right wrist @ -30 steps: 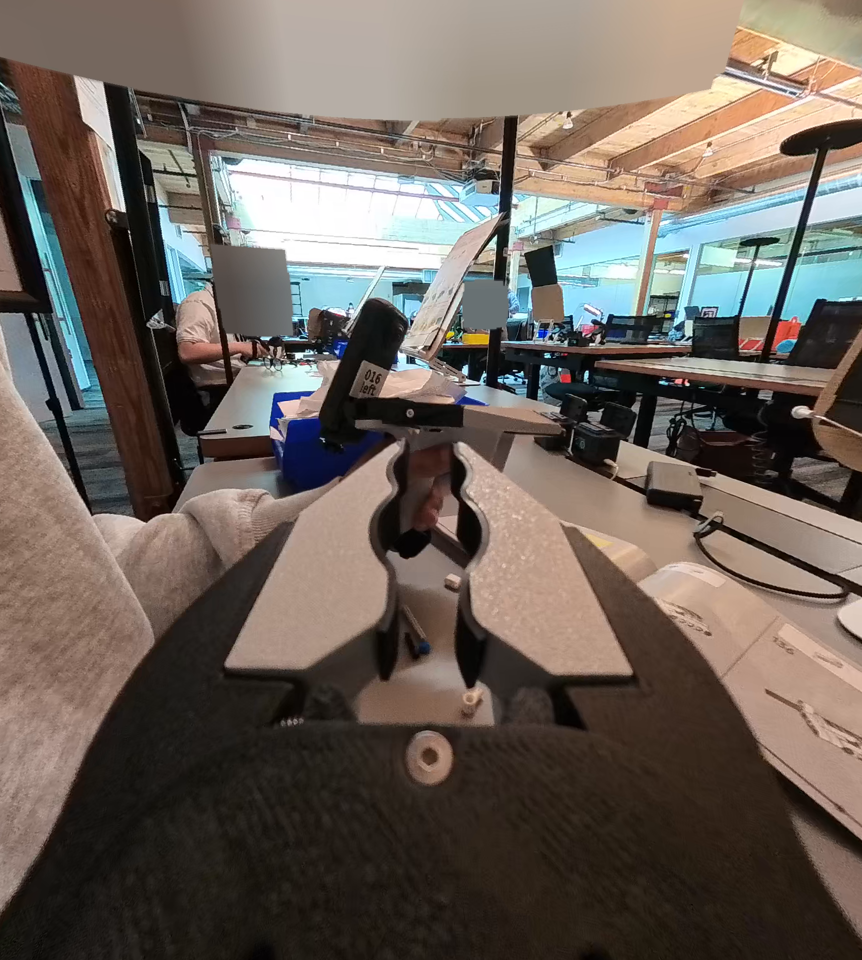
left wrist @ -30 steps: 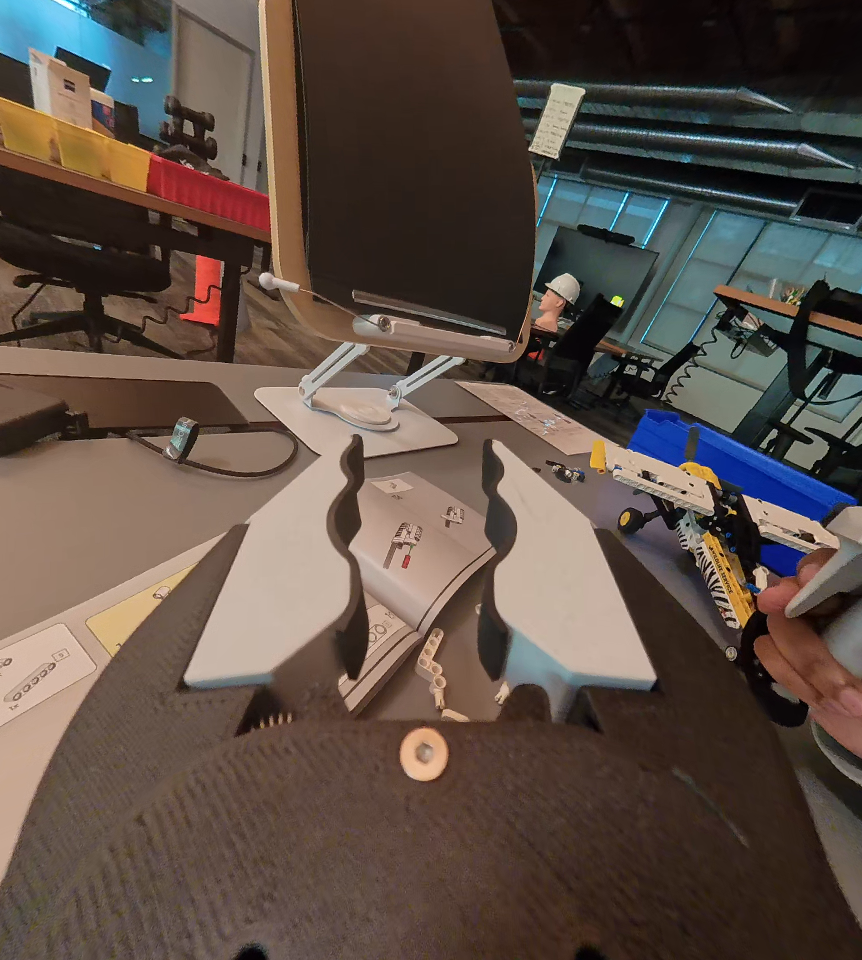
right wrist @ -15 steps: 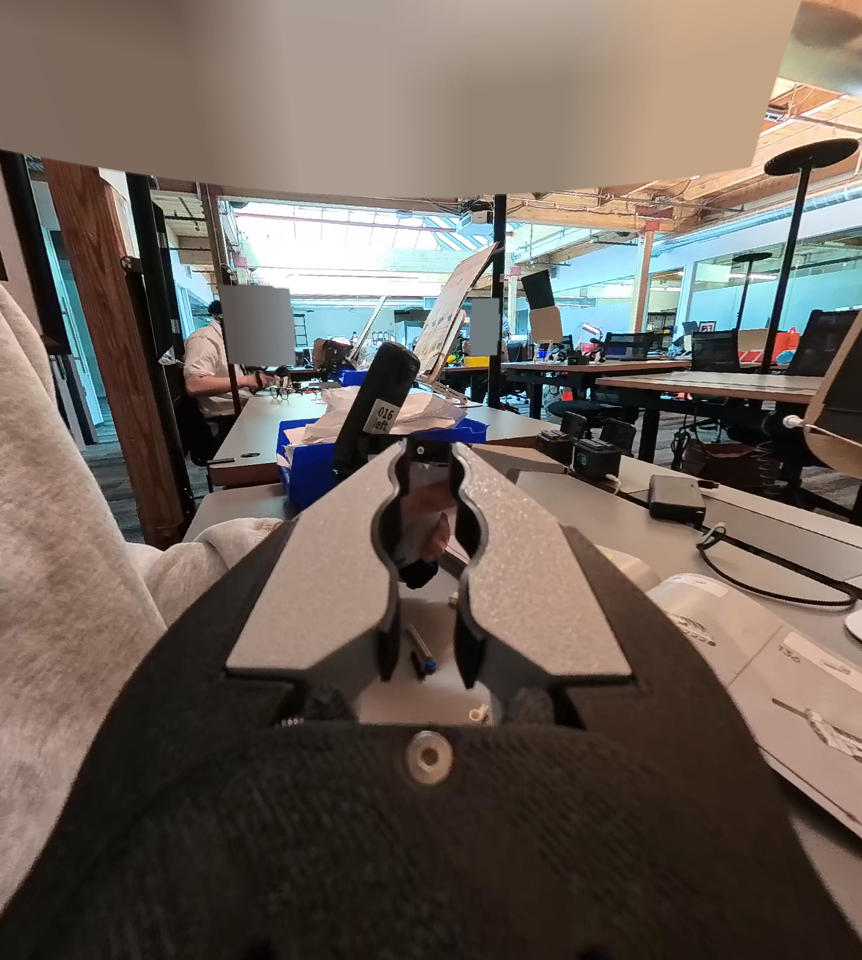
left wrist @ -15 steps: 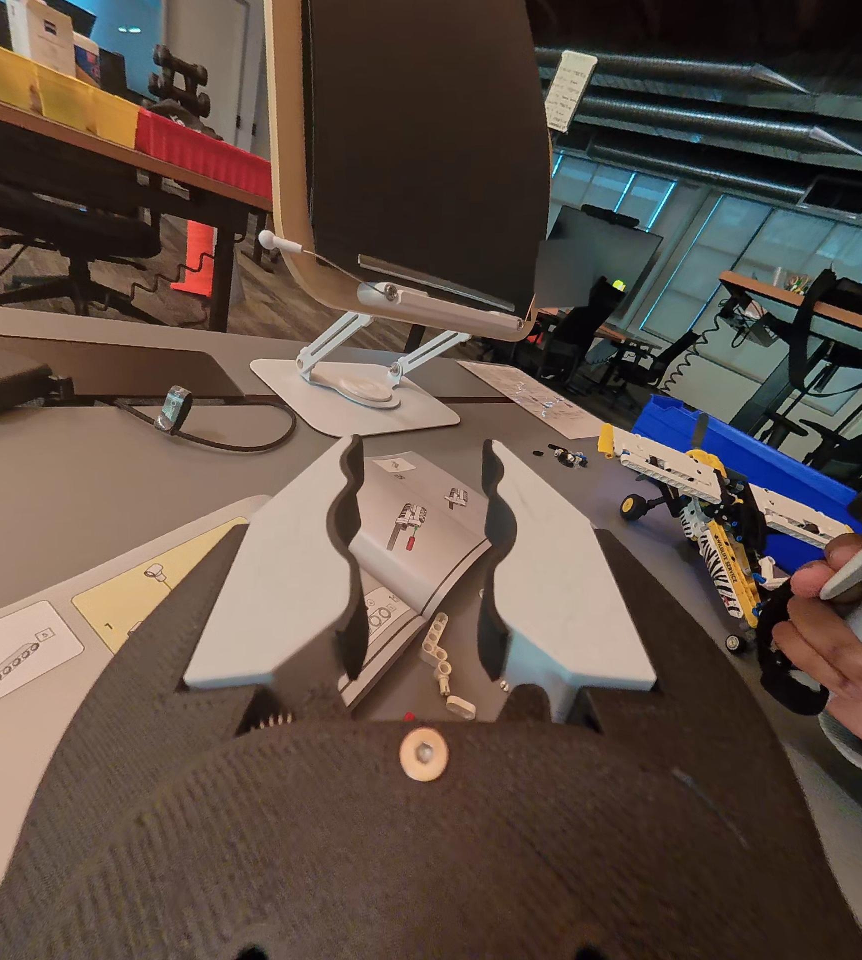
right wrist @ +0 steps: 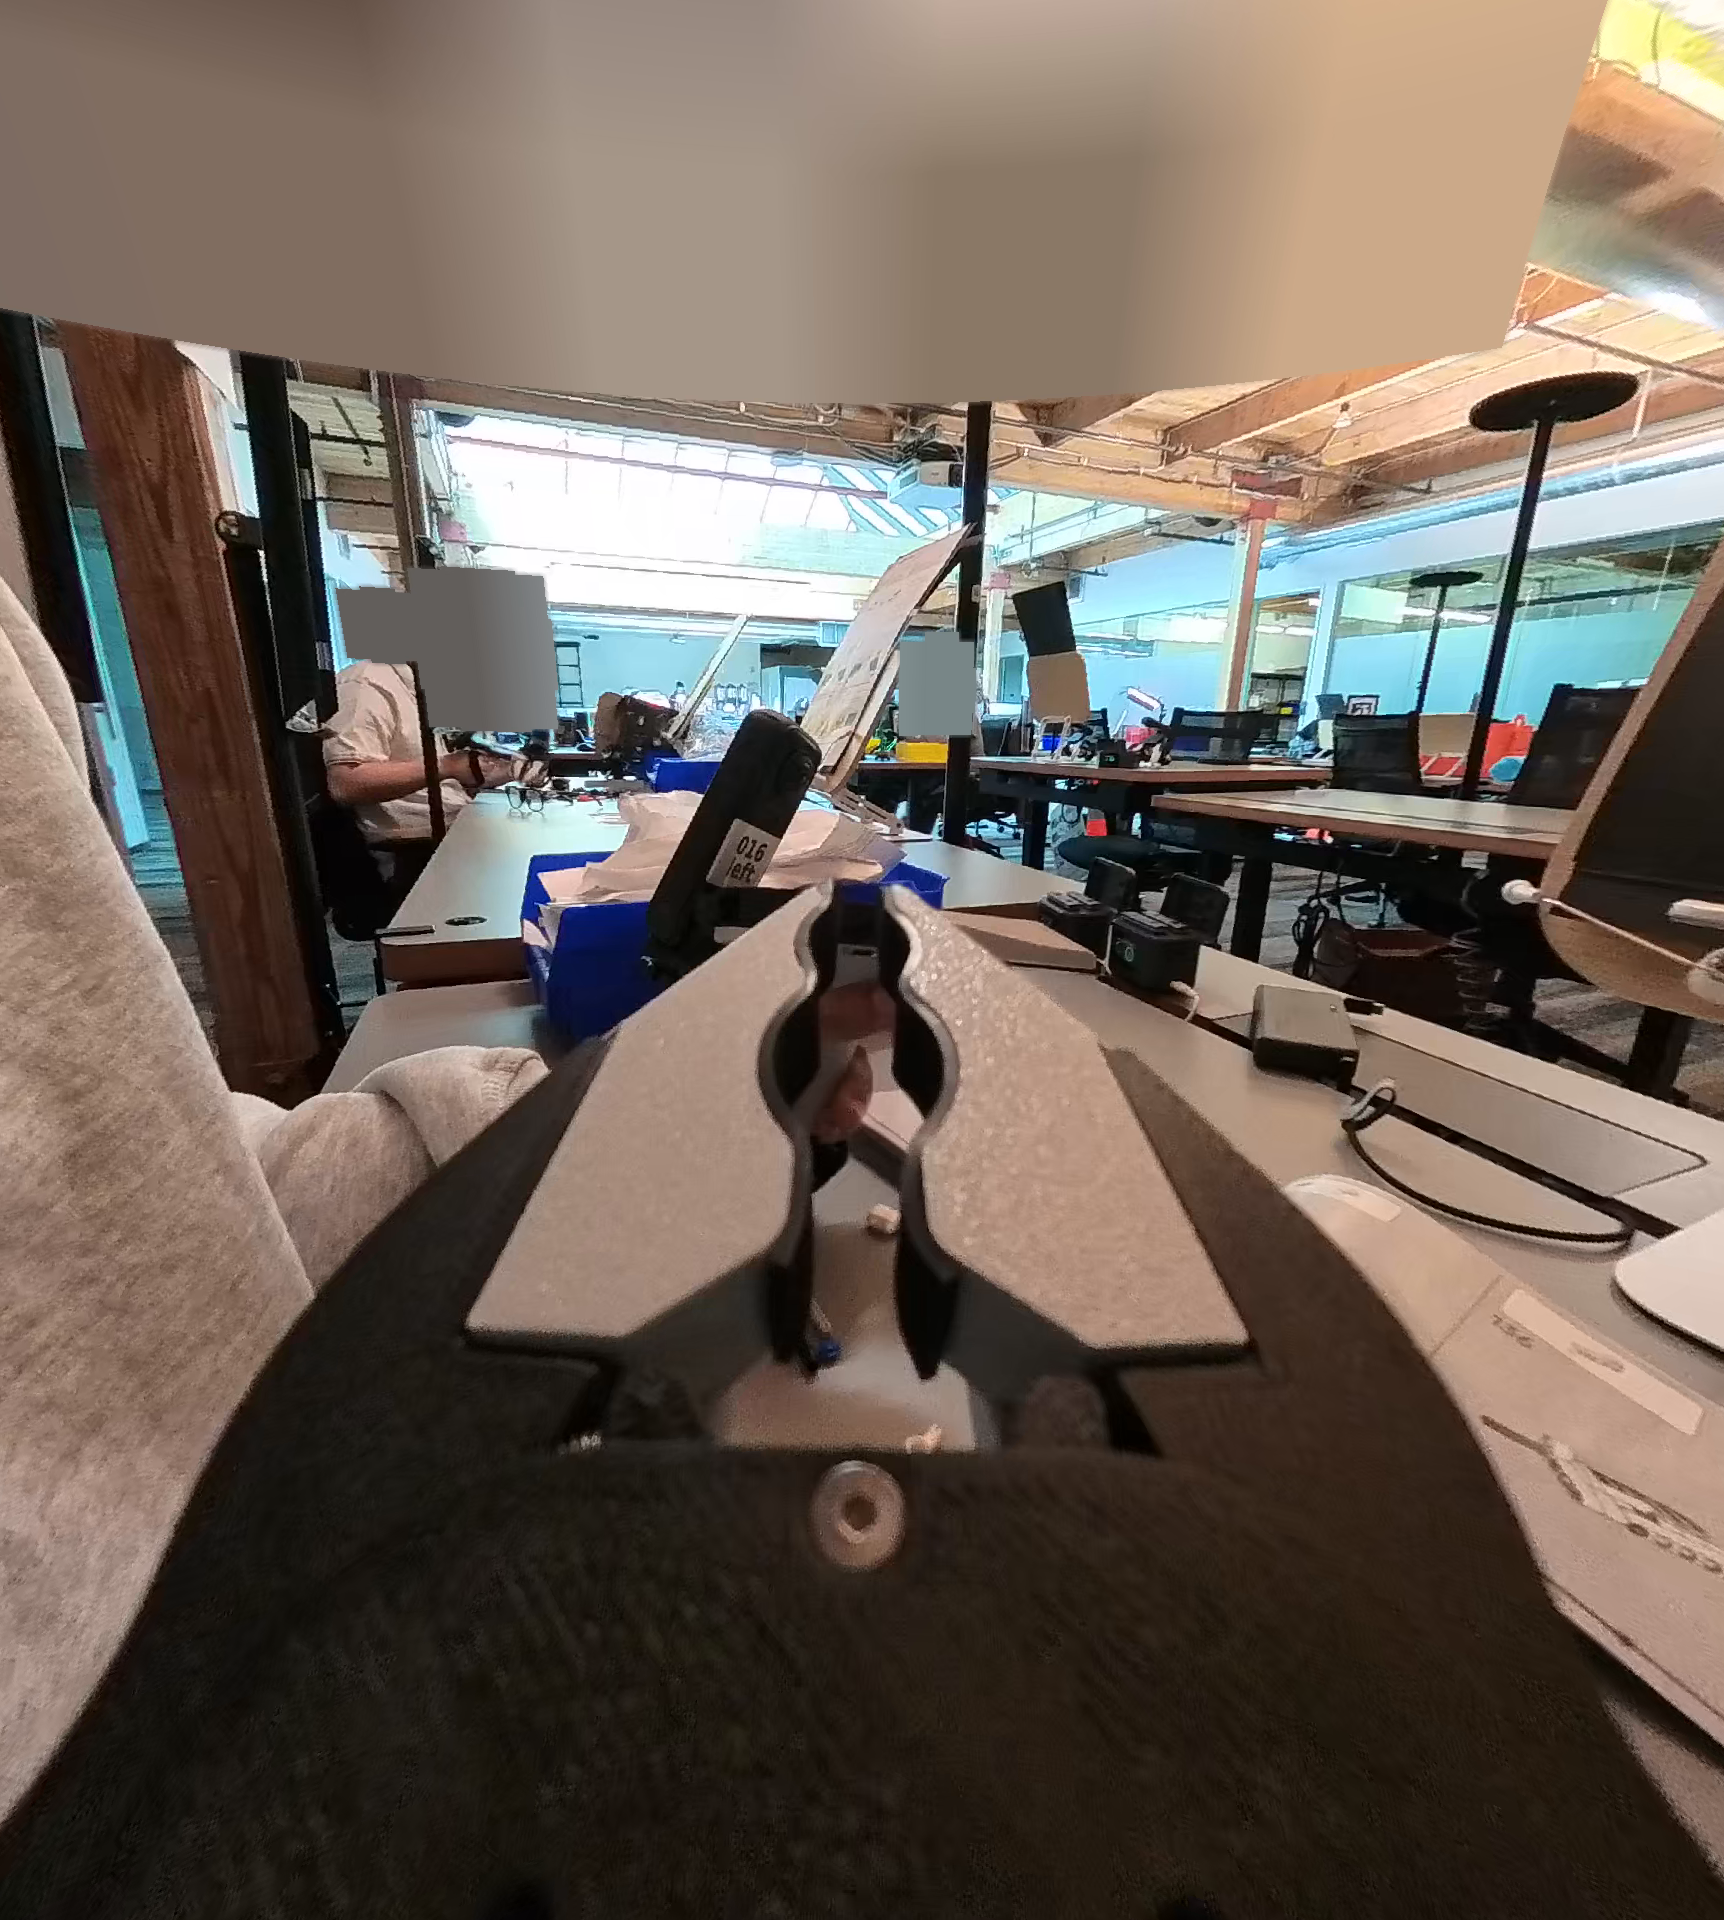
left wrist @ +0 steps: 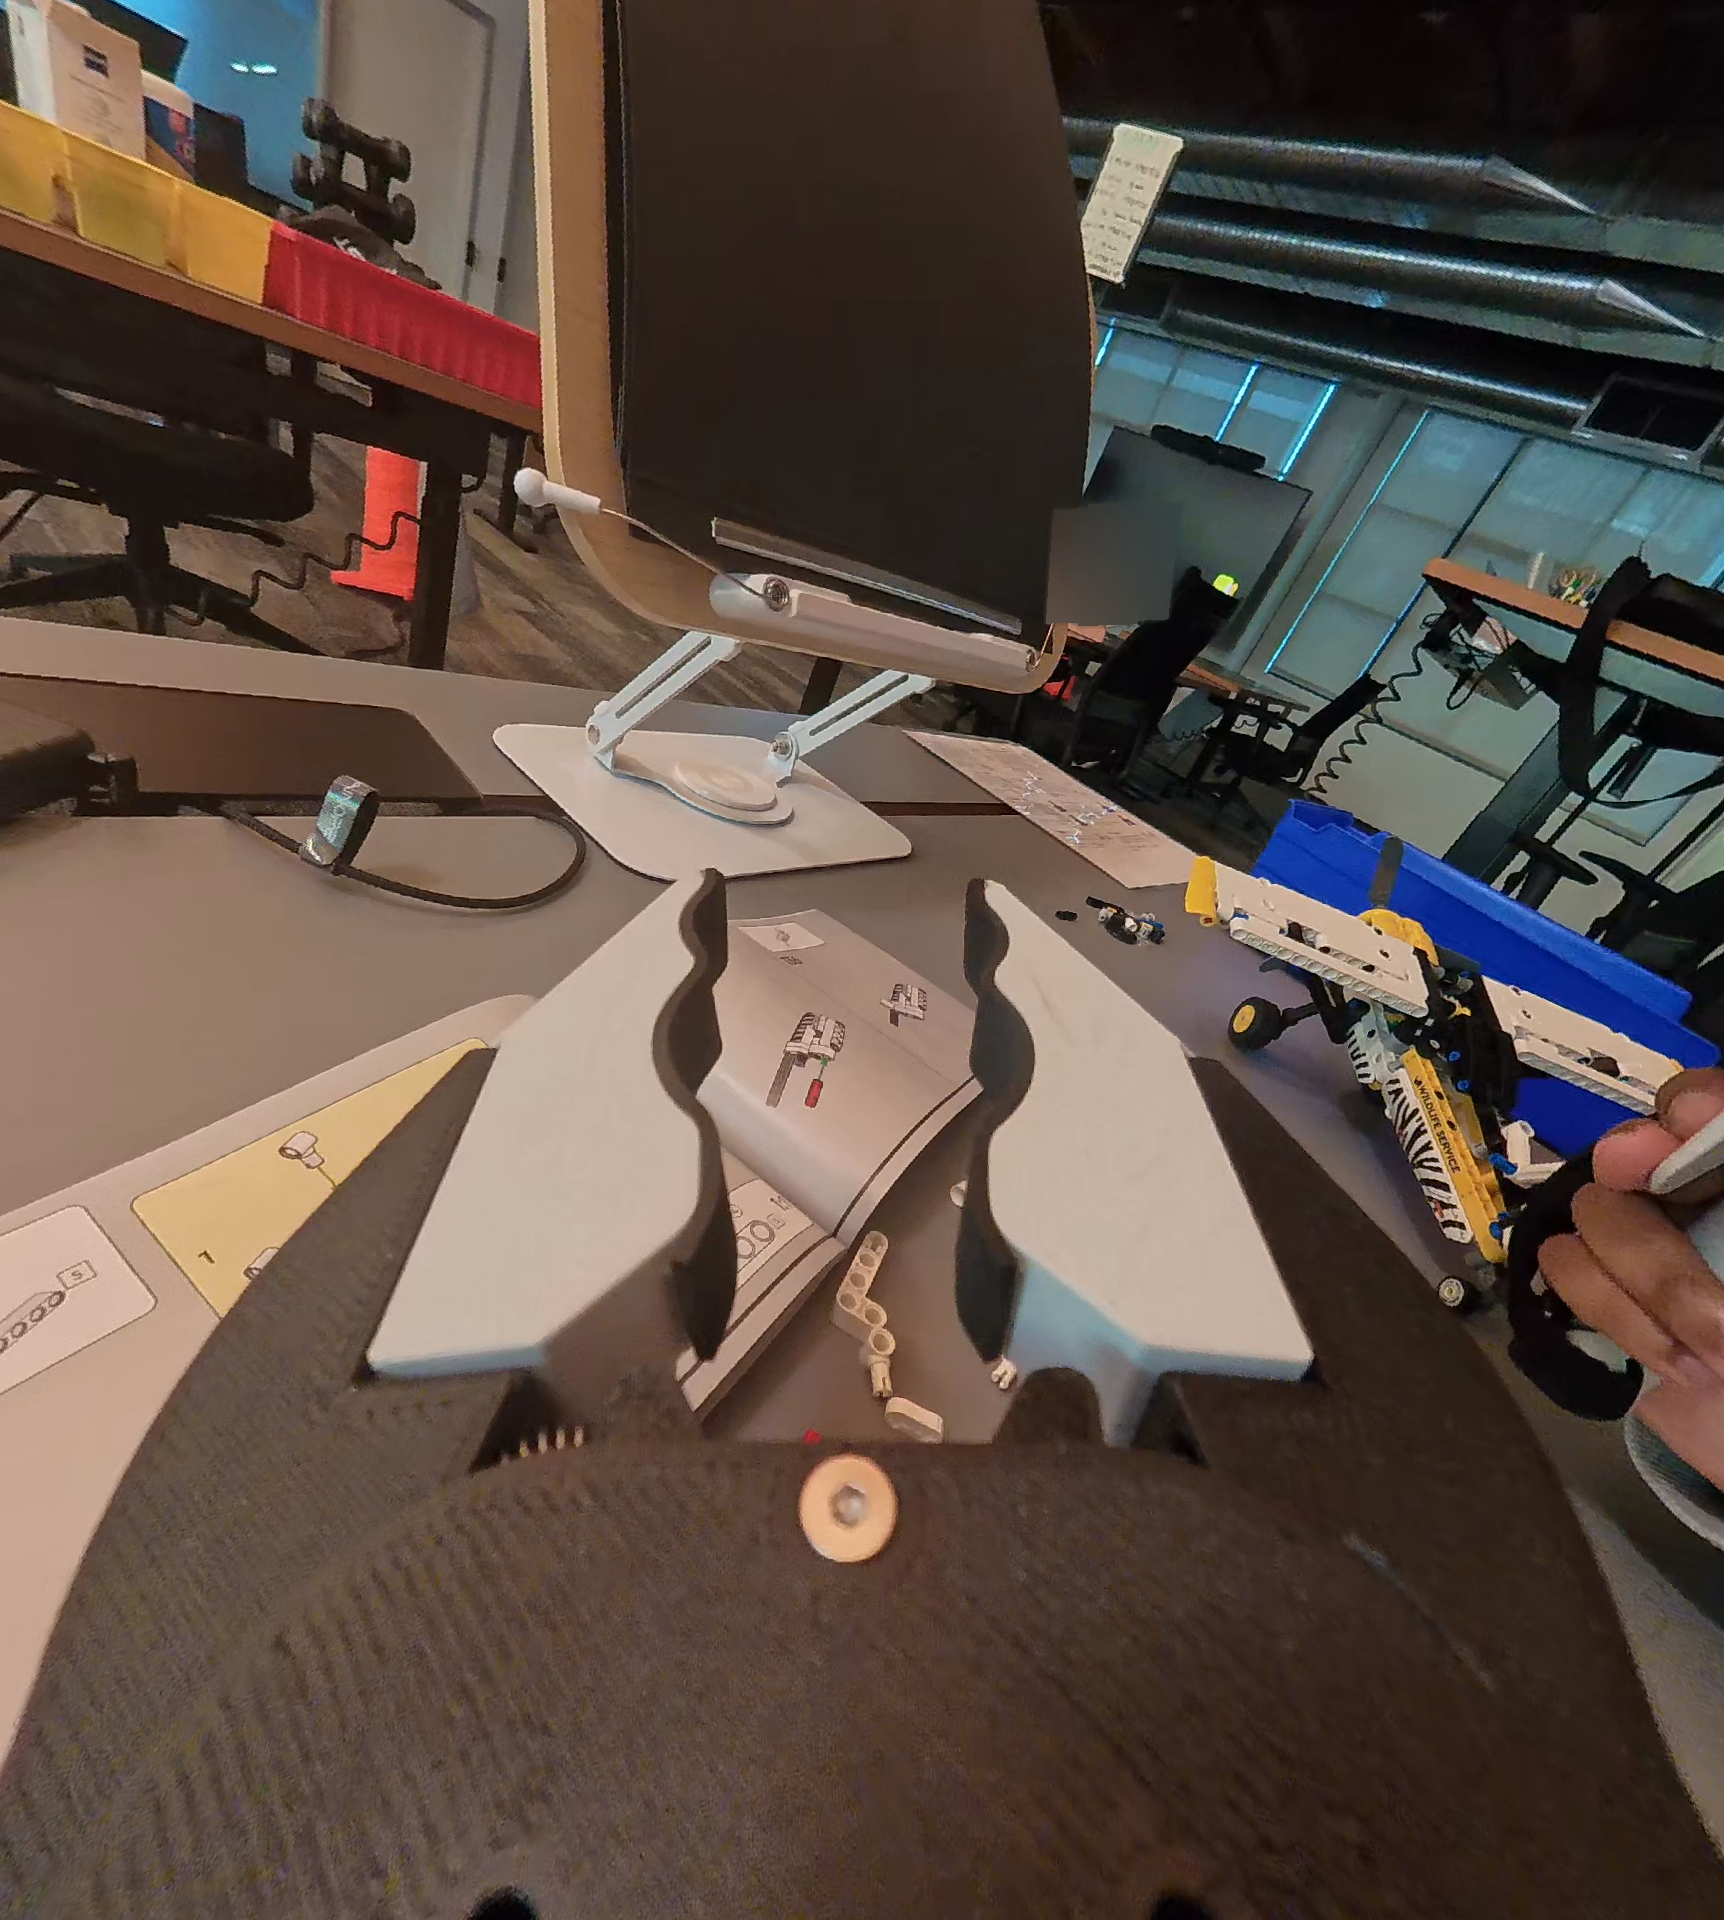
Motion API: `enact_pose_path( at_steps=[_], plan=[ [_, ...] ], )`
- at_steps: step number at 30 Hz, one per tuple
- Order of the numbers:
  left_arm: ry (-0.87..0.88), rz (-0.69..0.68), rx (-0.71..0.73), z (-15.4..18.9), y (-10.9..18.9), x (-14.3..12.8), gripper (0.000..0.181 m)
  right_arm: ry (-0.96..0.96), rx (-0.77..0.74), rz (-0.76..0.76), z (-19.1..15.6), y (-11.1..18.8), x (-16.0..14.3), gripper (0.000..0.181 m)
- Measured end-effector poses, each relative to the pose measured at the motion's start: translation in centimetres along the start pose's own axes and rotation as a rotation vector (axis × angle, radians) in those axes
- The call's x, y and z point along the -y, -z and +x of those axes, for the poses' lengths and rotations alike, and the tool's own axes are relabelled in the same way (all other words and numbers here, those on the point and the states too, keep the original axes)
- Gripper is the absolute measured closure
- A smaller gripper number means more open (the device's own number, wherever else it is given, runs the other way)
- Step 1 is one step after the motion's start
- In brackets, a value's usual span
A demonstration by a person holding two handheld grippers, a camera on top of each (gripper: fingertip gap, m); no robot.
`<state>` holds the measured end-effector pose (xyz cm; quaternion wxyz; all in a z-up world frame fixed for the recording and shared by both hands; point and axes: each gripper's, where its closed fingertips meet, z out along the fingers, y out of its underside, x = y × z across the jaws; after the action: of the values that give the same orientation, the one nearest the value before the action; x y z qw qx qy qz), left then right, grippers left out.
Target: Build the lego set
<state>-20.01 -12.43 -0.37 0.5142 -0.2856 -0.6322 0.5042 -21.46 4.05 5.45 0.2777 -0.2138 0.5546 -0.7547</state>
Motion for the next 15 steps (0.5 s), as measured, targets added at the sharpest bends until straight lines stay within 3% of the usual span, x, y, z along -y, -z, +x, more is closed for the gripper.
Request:
enact_pose_path(
  at_steps=[15],
  plan=[
    [0.026, -0.006, -0.006, -0.21, -0.14, -0.34, 0.136, -0.016, 0.017, -0.007, -0.27, -0.16, -0.13, 0.177]
  ],
)
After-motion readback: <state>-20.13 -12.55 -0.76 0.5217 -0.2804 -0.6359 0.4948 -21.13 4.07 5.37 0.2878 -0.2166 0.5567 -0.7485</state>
